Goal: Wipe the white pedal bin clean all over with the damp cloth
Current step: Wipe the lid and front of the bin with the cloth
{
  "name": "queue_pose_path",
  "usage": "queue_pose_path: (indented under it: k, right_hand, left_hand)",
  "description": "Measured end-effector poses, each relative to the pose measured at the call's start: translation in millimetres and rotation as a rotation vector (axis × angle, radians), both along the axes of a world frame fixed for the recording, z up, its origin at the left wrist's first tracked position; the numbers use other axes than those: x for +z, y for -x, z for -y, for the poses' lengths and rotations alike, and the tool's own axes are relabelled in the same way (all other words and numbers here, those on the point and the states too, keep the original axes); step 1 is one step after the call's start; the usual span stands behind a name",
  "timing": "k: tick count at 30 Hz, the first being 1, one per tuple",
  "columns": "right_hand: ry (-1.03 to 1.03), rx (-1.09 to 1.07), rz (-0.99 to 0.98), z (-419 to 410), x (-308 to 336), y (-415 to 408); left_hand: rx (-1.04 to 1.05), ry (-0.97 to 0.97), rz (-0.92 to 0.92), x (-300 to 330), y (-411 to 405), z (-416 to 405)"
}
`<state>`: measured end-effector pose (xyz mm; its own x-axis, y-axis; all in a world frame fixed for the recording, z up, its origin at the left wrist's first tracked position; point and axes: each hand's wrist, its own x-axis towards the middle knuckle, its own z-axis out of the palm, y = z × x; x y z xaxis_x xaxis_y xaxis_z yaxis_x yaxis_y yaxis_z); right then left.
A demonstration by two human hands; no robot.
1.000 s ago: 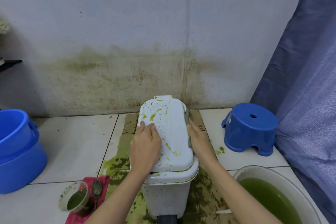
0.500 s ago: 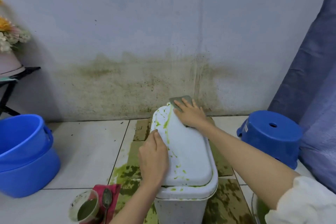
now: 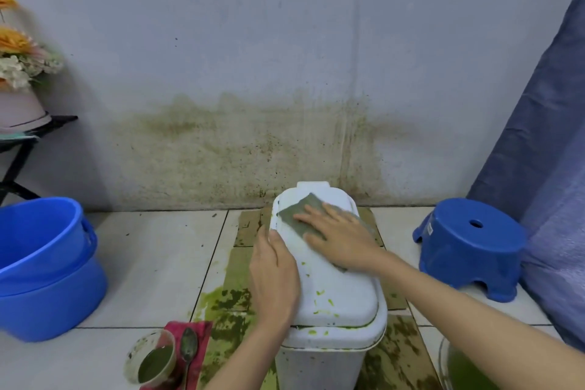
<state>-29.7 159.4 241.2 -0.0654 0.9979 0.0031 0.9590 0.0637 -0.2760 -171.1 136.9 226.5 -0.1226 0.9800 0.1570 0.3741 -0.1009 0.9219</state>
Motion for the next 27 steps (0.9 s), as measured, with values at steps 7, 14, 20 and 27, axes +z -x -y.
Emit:
queue_pose_path:
  k: [7,14,20,27]
  right_hand:
    - [0.017,-0.175,0.091,-96.5,-3.0,12.2]
    - [-0.115,0.006,-0.024,51.1,-9.6,31.3]
    - [-0.158,-0.267,-0.241,10.9,-16.2,-18.5]
    - [-0.307,-0.409,-0.641,-71.2,-28.9,-61.6]
  left_hand:
    - [0.015,-0.034,-0.067,-1.6,-0.2,-5.0]
    - [-0.012,-0.042,-0.068,-4.0,3.1,-0.4]
    - [-0.126,-0.076,-0.413,-9.5,-2.0,-10.7]
    - [-0.107,-0.055,-0.390,-1.9,-2.6,-8.5]
